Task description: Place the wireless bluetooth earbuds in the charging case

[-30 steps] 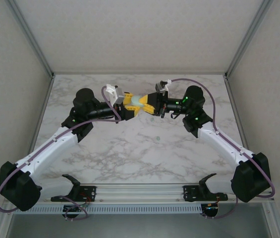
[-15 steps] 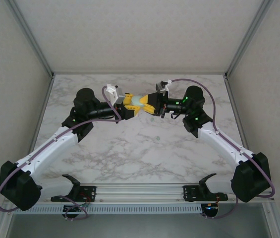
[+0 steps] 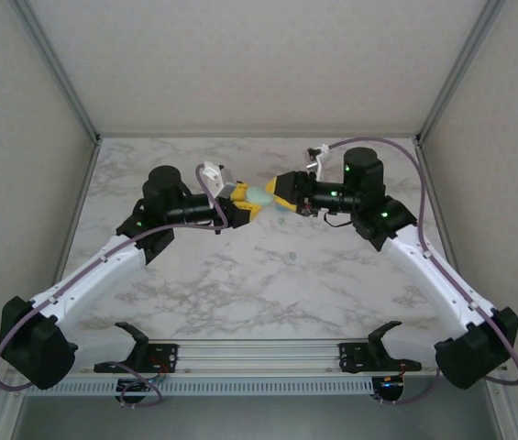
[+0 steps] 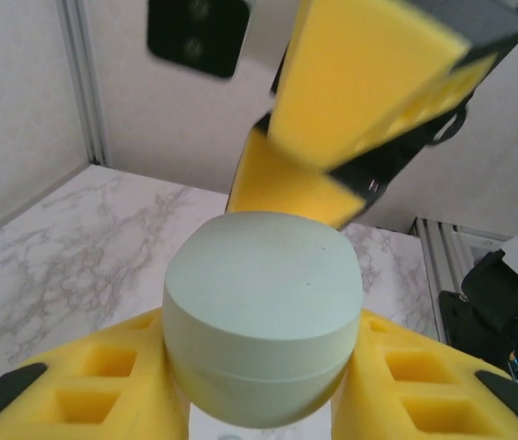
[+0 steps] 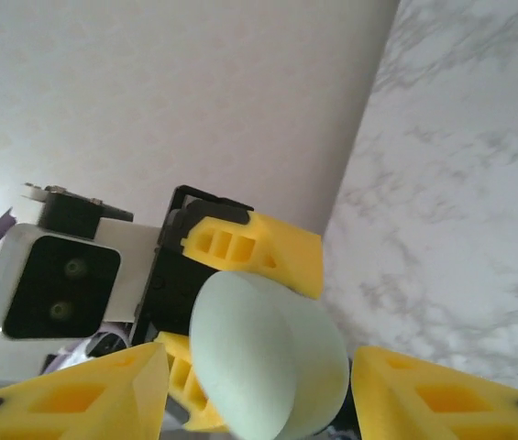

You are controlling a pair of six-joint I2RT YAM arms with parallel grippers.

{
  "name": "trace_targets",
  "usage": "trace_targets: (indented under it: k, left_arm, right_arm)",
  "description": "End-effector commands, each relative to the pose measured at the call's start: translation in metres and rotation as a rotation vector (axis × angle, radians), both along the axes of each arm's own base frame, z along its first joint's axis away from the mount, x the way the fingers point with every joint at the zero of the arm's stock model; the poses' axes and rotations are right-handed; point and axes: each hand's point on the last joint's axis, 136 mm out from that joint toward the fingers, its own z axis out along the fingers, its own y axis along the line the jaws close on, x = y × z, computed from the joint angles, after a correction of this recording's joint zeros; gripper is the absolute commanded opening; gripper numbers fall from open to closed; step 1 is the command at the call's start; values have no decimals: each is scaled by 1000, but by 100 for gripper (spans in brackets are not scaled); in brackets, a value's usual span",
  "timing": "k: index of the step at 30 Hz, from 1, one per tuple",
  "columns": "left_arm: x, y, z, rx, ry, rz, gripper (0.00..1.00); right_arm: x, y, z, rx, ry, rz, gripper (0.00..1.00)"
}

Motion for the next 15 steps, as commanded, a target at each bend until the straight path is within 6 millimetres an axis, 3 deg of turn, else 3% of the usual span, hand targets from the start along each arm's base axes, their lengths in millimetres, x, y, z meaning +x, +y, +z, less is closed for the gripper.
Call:
trace_targets:
  k: [1, 6, 11, 15]
  left_arm:
    - [-11, 3, -4, 16, -16, -6, 20]
    - [-13, 3, -8, 13, -22, 7, 20]
    - [-17, -1, -9, 12, -18, 1, 20]
    - [-18, -3, -8, 10, -19, -5, 20]
  right_arm:
    - [-2, -30, -9, -198, -165, -103, 58]
    - [-17, -33, -14, -255, -330, -27, 57]
    - [-25, -22, -36, -376, -309, 61, 57]
    - [-26, -8, -42, -408, -328, 97, 59]
